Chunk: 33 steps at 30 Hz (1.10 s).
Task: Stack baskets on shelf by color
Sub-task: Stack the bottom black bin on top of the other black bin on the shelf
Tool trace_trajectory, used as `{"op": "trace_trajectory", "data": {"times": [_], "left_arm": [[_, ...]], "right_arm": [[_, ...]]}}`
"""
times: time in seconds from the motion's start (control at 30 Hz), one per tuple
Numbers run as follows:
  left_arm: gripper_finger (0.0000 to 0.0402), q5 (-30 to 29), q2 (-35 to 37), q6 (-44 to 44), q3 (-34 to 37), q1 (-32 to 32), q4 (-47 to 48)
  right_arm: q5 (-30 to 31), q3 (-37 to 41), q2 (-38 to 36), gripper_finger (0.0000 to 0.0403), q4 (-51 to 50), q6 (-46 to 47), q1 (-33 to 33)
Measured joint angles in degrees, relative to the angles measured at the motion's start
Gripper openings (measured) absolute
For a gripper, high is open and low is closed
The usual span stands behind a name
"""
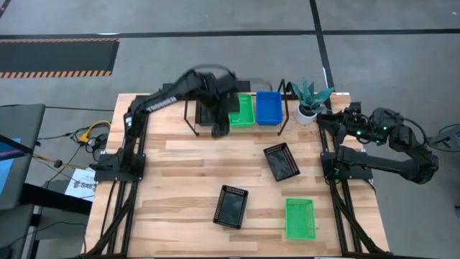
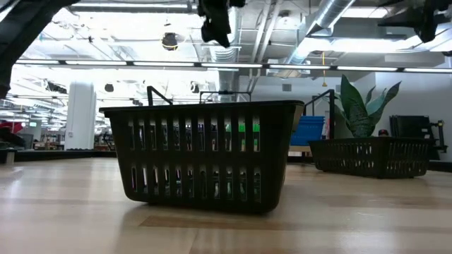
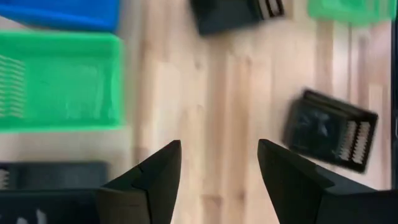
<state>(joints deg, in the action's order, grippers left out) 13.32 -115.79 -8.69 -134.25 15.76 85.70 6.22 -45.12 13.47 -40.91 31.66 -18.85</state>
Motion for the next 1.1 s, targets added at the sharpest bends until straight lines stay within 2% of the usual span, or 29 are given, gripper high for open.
{"op": "trace_trajectory", "data": {"times": [0.1,0.2,0.27,0.37,0.5,0.6,0.73,0.9,1.1], "left_arm": [[0.0199,-3.02,-0.05,2.89,0.67,-5.89,1.89],[0.0199,-3.54,-0.06,4.84,0.65,-11.26,1.71],[0.0199,-4.10,-0.37,6.09,0.65,-14.44,0.56],[0.0199,-8.21,-0.63,8.10,0.69,-18.64,-0.94],[0.0199,-12.04,-0.49,9.62,4.12,-22.80,-6.27],[0.0199,-12.56,-0.52,10.87,8.55,-25.15,-9.97],[0.0199,-12.16,-0.79,10.45,17.80,-27.17,-18.53],[0.0199,-12.42,-0.49,10.46,27.19,-27.49,-30.48],[0.0199,-13.35,-0.61,10.63,37.02,-27.44,-36.90]], "right_arm": [[-0.55,0.00,0.00,0.0224,-2.06,-0.07,0.02],[-0.57,0.00,0.00,0.0224,-3.29,-0.24,0.02],[-0.79,0.00,0.00,0.0224,-3.49,-0.28,0.02],[-2.35,0.00,0.00,0.0224,-3.65,-1.26,0.05],[-3.58,0.00,0.00,0.0224,-5.16,-1.79,0.09],[-3.60,0.00,0.00,0.0224,-6.97,-1.73,0.09],[-5.21,0.00,0.00,0.0224,-8.74,-1.57,0.09],[-8.33,0.00,0.00,0.0224,-8.77,-1.07,0.08],[-9.35,0.00,0.00,0.0224,-8.78,-0.63,0.09]]}}
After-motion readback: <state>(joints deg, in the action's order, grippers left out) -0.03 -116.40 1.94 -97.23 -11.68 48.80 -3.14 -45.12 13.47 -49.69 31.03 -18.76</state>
